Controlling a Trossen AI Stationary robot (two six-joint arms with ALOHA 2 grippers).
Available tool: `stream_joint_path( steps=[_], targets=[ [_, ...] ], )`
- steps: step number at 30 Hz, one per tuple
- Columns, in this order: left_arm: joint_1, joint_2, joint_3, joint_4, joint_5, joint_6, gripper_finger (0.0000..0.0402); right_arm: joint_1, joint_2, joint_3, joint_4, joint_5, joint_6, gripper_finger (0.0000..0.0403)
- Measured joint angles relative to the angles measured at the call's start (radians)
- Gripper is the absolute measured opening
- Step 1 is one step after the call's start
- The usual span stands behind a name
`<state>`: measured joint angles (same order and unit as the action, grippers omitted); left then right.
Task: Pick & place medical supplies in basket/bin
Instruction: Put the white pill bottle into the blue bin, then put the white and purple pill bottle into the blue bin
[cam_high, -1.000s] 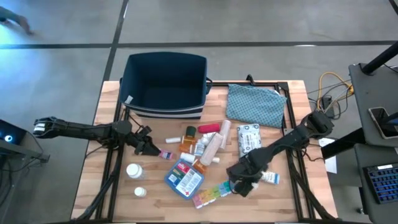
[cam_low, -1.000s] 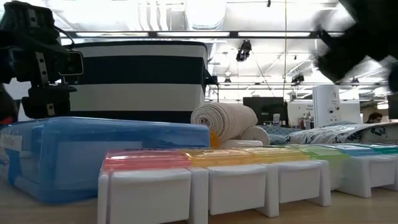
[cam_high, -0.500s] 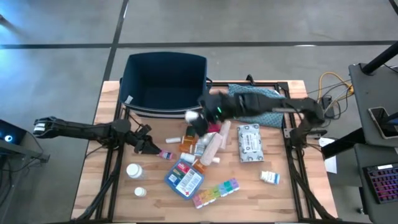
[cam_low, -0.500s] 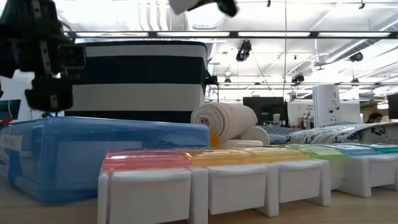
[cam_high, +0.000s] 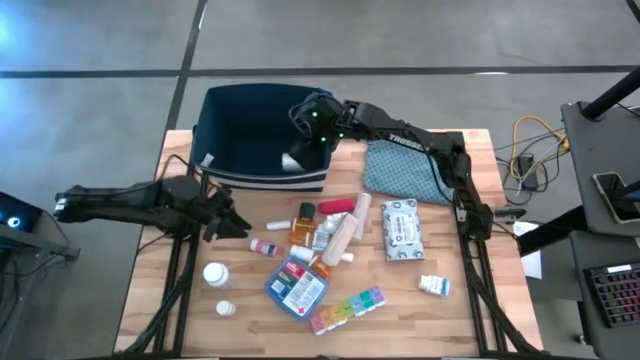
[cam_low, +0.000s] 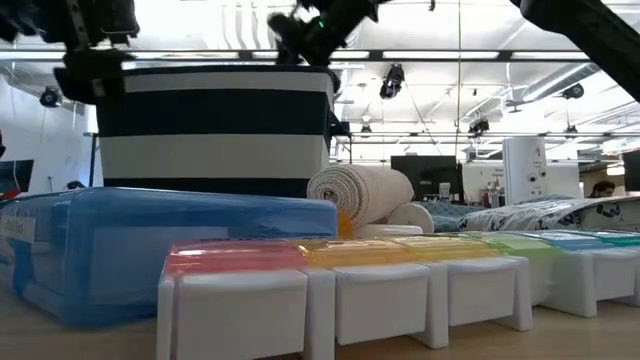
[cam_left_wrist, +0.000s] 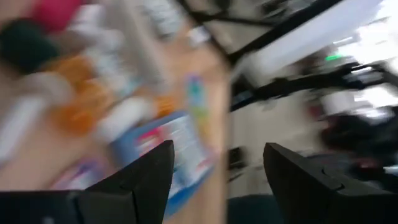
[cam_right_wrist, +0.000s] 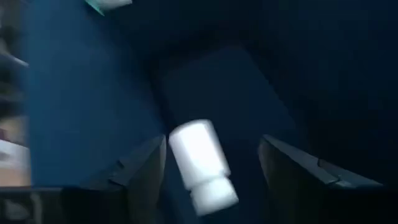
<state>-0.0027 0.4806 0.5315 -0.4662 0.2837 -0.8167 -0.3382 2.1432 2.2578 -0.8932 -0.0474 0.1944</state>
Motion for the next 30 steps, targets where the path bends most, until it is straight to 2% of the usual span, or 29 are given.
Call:
stream_joint_path(
  steps=[2, 5, 12, 16, 21, 26, 30],
  targets=[
    [-0.004, 0.010, 0.075, -0.196, -0.058, 0.046, 0.0228, -0.001, -0.011, -0.002, -0.013, 0.006, -0.058, 0.0270],
    [-0.004, 0.020, 0.161, -0.392, -0.076, 0.080, 0.0228, 0.024, -0.034, 0.023, -0.024, 0.034, -0.146, 0.0282],
    [-0.076, 0.074, 0.292, -0.536, 0.002, 0.020, 0.0228, 0.102, -0.070, 0.068, -0.091, 0.170, -0.319, 0.0289],
    [-0.205, 0.167, 0.345, -0.608, 0.038, -0.008, 0.0228, 0.148, -0.076, 0.070, -0.161, 0.232, -0.410, 0.0291],
    [-0.444, 0.326, 0.388, -0.630, 0.030, -0.042, 0.0228, 0.167, -0.076, 0.061, -0.197, 0.278, -0.437, 0.0299],
    [-0.646, 0.468, 0.404, -0.626, -0.093, -0.110, 0.0228, 0.169, -0.076, 0.060, -0.195, 0.283, -0.438, 0.0312],
    [-0.731, 0.536, 0.425, -0.635, -0.215, -0.170, 0.0229, 0.167, -0.076, 0.060, -0.192, 0.287, -0.442, 0.0321]
  ],
)
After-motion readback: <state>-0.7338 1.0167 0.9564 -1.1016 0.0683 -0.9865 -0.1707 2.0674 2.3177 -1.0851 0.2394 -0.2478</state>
